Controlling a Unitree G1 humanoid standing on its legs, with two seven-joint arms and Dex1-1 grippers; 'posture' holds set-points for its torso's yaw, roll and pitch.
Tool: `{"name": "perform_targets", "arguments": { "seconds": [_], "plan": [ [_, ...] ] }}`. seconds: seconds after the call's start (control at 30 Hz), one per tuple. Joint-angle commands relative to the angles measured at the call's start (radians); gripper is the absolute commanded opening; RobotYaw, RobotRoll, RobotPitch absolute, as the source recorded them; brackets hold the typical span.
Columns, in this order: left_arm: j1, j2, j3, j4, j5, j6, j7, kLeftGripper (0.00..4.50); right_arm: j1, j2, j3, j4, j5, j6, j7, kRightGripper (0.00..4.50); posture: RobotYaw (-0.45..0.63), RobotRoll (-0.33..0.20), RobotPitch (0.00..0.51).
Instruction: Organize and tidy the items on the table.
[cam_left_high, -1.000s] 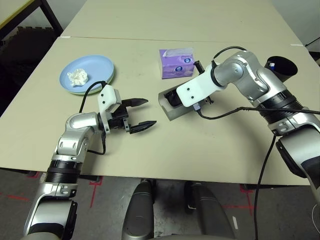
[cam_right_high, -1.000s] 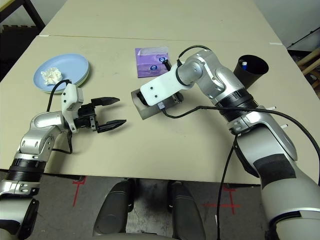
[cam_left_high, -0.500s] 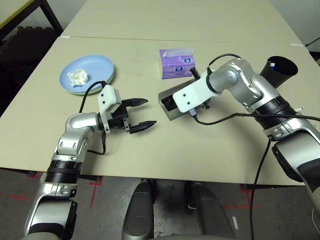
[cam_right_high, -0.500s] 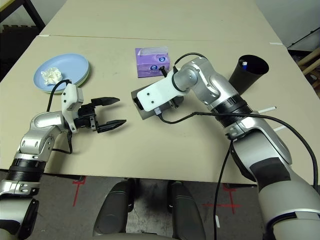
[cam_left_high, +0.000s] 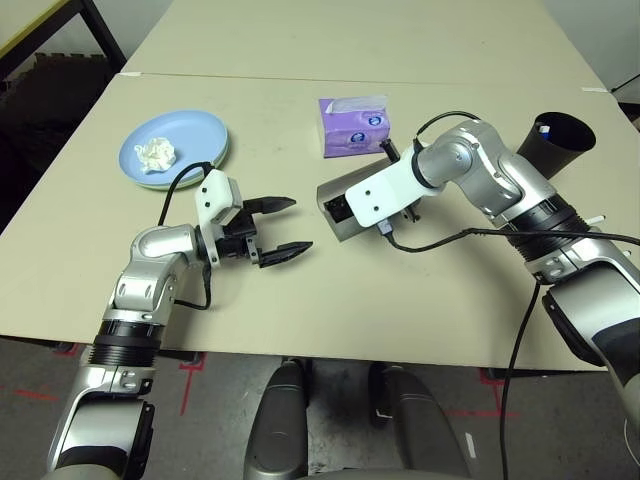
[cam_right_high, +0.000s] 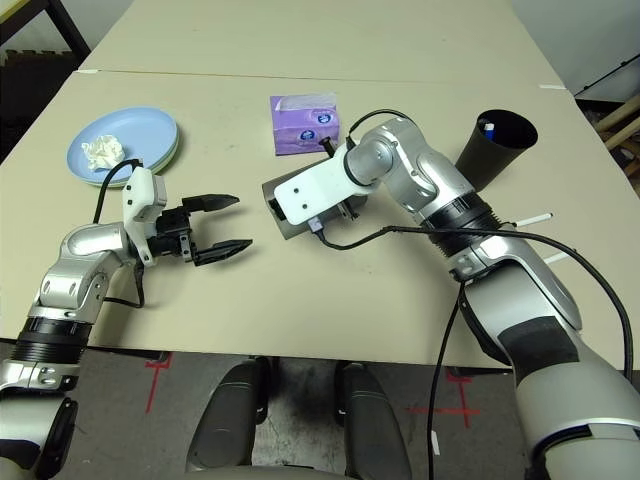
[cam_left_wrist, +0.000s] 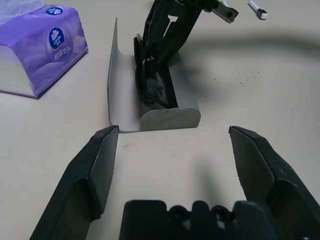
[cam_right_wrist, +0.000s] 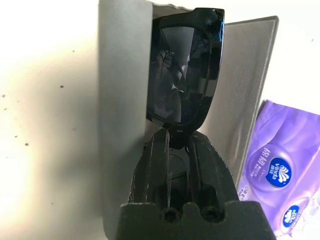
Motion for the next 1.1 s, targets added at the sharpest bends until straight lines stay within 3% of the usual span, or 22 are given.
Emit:
{"name": "perform_targets", "arguments": {
  "seconds": [0.03, 0.3, 0.73, 0.93, 1.1],
  "plan": [
    [-0.001, 0.005, -0.005, -0.008, -0.005, 0.002, -0.005, 4.50, 0.002, -0.002, 0.012, -0.024, 0.008, 0.012, 0.021, 1.48, 0.26, 0.000, 0.223],
    [-0.005, 0.004, -0.006, 0.002, -0.002, -0.003, -0.006, 4.50, -0.019, 0.000, 0.005, -0.022, 0.013, 0.017, 0.011, 4.49, 0.26, 0.000, 0.217],
    [-0.037, -0.005, -0.021, 0.049, 0.006, -0.025, -0.021, 4.50, -0.046, -0.025, -0.084, -0.058, 0.123, 0.084, 0.021, 4.49, 0.22, 0.000, 0.201],
    [-0.037, -0.003, -0.021, 0.054, 0.002, -0.035, -0.029, 4.50, 0.021, -0.003, -0.224, -0.106, 0.340, 0.257, 0.049, 4.49, 0.22, 0.000, 0.201],
    [-0.032, -0.001, -0.019, 0.055, 0.001, -0.036, -0.035, 4.50, 0.192, 0.024, -0.383, -0.223, 0.551, 0.442, -0.013, 4.49, 0.20, 0.000, 0.203]
  ]
}}
